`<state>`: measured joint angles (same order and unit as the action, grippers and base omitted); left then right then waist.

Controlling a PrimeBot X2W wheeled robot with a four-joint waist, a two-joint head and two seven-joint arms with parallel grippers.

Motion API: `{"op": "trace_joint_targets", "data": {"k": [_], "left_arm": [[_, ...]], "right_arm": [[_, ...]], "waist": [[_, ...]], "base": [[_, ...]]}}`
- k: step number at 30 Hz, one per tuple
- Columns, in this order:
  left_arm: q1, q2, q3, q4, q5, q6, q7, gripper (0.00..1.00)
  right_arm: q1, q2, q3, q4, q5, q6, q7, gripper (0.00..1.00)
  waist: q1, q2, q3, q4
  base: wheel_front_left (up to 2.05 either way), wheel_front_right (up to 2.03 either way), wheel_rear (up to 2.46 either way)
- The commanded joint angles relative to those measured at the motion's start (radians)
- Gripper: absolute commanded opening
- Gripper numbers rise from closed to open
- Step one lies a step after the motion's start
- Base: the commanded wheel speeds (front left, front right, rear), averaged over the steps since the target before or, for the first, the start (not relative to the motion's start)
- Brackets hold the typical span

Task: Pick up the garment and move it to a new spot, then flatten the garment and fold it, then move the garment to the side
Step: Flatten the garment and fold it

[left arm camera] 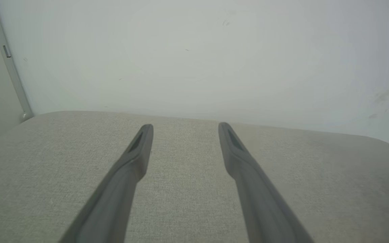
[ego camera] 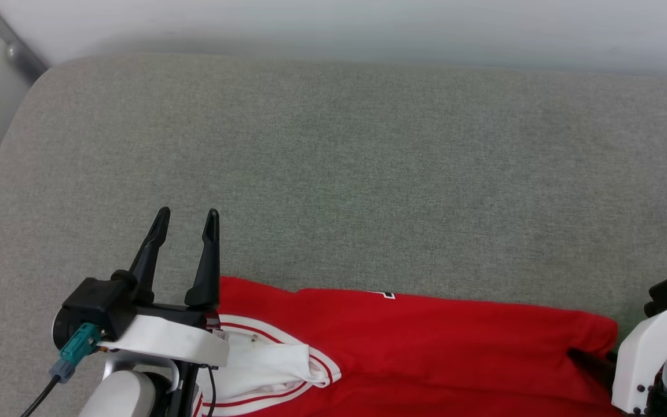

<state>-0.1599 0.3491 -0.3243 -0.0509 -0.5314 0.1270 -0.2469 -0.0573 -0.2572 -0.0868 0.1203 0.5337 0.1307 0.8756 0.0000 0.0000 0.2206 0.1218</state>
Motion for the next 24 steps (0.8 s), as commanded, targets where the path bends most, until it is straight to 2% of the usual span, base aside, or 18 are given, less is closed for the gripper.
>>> {"op": "trace_joint_targets", "data": {"k": [1,9,14,24], "left_arm": [[-0.004,0.002,-0.001,0.008,0.012,0.002,-0.005,1.00],[0.046,0.021,0.001,0.014,0.021,0.023,0.004,1.00],[0.068,0.032,-0.002,0.008,0.018,0.033,0.019,1.00],[0.106,0.034,-0.013,-0.003,0.014,0.049,0.037,1.00]], "right_arm": [[0.011,0.039,0.049,0.065,0.019,0.000,0.012,0.00],[-0.028,-0.024,0.039,0.033,0.028,0.000,-0.027,0.00],[-0.066,-0.057,-0.008,0.027,0.013,0.000,-0.026,0.00],[-0.067,-0.099,-0.227,0.033,-0.056,0.000,0.039,0.00]], "waist": [[0.0000,0.0000,0.001,0.002],[0.0000,0.0000,-0.052,-0.038],[0.0000,0.0000,-0.082,-0.073],[0.0000,0.0000,-0.128,-0.115]], "base": [[0.00,0.00,0.00],[0.00,0.00,0.00],[0.00,0.00,0.00],[0.00,0.00,0.00]]}}
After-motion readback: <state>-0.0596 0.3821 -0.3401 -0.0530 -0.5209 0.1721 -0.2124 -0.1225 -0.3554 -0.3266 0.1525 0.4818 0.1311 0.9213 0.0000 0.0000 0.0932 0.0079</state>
